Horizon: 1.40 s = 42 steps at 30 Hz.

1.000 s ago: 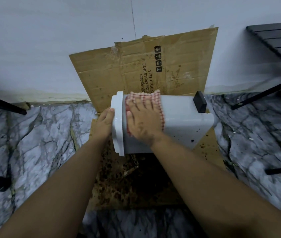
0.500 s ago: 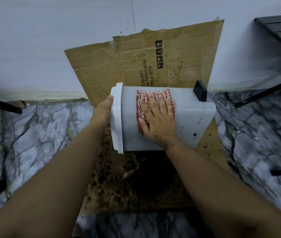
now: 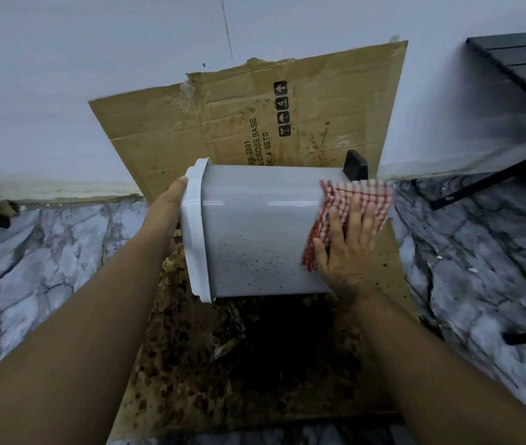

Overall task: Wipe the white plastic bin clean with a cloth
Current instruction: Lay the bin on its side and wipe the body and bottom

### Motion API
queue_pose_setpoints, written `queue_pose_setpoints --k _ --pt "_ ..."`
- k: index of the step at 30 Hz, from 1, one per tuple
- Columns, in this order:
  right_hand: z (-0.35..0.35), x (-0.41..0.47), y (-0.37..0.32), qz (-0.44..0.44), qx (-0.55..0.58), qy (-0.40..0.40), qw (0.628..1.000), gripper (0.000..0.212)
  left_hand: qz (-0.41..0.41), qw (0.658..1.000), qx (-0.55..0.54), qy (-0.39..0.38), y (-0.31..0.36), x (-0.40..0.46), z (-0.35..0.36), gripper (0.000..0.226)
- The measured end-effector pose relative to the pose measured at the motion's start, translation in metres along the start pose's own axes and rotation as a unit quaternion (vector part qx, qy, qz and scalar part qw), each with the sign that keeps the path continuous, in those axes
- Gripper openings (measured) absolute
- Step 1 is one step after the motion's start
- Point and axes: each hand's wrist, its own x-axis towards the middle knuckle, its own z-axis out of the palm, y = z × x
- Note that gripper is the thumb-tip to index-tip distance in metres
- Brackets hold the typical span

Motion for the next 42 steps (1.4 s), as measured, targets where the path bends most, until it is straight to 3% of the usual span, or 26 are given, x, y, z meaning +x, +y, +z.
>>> queue_pose_setpoints --k 3,6,12,17,20,24,31,35,39,42 --pt "0.002 -0.005 0.005 0.109 0.070 0.037 0.991 0.074 0.012 1.000 -0.005 -0.005 0.003 0.003 0.002 0.047" --pt "-0.006 0.006 0.005 0.175 0.209 0.066 0.960 0.077 0.017 1.000 -0.014 -0.009 0.008 0.002 0.006 0.037" --pt "-0.014 0.011 0.009 0.196 0.335 0.067 0.919 0.080 0.031 0.998 -0.045 -0.035 -0.007 -0.006 -0.005 0.050" --pt "-0.021 0.013 0.009 0.195 0.335 0.067 0.919 0.081 0.109 0.993 -0.027 -0.041 -0.060 -0.017 -0.020 0.023" --pt "-0.030 0.017 0.003 0.185 0.328 0.066 0.924 0.081 0.155 0.984 -0.003 -0.088 -0.072 -0.018 -0.015 0.037" --pt "-0.049 0.032 -0.009 0.187 0.322 0.051 0.927 0.082 0.141 0.986 0.003 -0.088 -0.065 -0.014 -0.015 0.046" --pt "-0.104 0.038 -0.016 0.136 0.290 -0.035 0.947 0.082 0.136 0.989 0.029 -0.055 -0.064 -0.055 -0.034 0.038" --pt "-0.122 0.007 -0.021 0.176 0.287 -0.087 0.938 0.083 0.120 0.990 0.064 -0.035 -0.065 -0.082 -0.048 0.033" --pt "-0.135 -0.029 -0.026 0.192 0.237 -0.105 0.947 0.081 0.102 0.984 0.146 -0.014 -0.082 -0.101 -0.057 0.052" --pt "-0.123 -0.047 -0.022 0.212 0.210 -0.161 0.941 0.082 0.078 0.978 0.190 -0.026 -0.096 -0.105 -0.061 0.057"
